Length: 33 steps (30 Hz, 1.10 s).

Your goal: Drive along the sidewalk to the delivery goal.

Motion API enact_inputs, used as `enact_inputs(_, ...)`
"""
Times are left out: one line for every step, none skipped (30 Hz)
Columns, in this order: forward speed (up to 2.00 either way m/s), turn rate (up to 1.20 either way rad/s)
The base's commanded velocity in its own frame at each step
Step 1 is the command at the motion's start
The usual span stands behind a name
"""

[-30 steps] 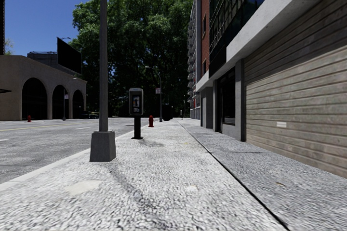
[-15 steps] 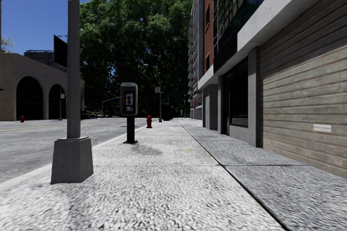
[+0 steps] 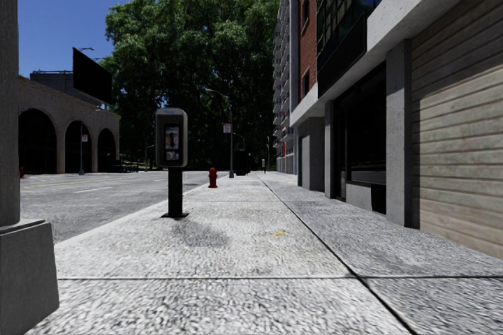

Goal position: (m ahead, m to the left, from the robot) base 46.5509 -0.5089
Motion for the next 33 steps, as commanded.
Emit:
enact_inputs(2.00, 0.00)
enact_inputs(2.00, 0.00)
enact_inputs(2.00, 0.00)
enact_inputs(2.00, 0.00)
enact_inputs(2.00, 0.00)
enact_inputs(2.00, 0.00)
enact_inputs(2.00, 0.00)
enact_inputs(2.00, 0.00)
enact_inputs(2.00, 0.00)
enact_inputs(2.00, 0.00)
enact_inputs(2.00, 0.00)
enact_inputs(2.00, 0.00)
enact_inputs(2.00, 0.00)
enact_inputs(2.00, 0.00)
enact_inputs(2.00, 0.00)
enact_inputs(2.00, 0.00)
enact_inputs(2.00, 0.00)
enact_inputs(2.00, 0.00)
enact_inputs(2.00, 0.00)
enact_inputs(2.00, 0.00)
enact_inputs(2.00, 0.00)
enact_inputs(2.00, 0.00)
enact_inputs(2.00, 0.00)
enact_inputs(2.00, 0.00)
enact_inputs(2.00, 0.00)
enact_inputs(2.00, 0.00)
enact_inputs(2.00, 0.00)
enact_inputs(2.00, 0.00)
enact_inputs(2.00, 0.00)
enact_inputs(2.00, 0.00)
enact_inputs(2.00, 0.00)
enact_inputs(2.00, 0.00)
enact_inputs(2.00, 0.00)
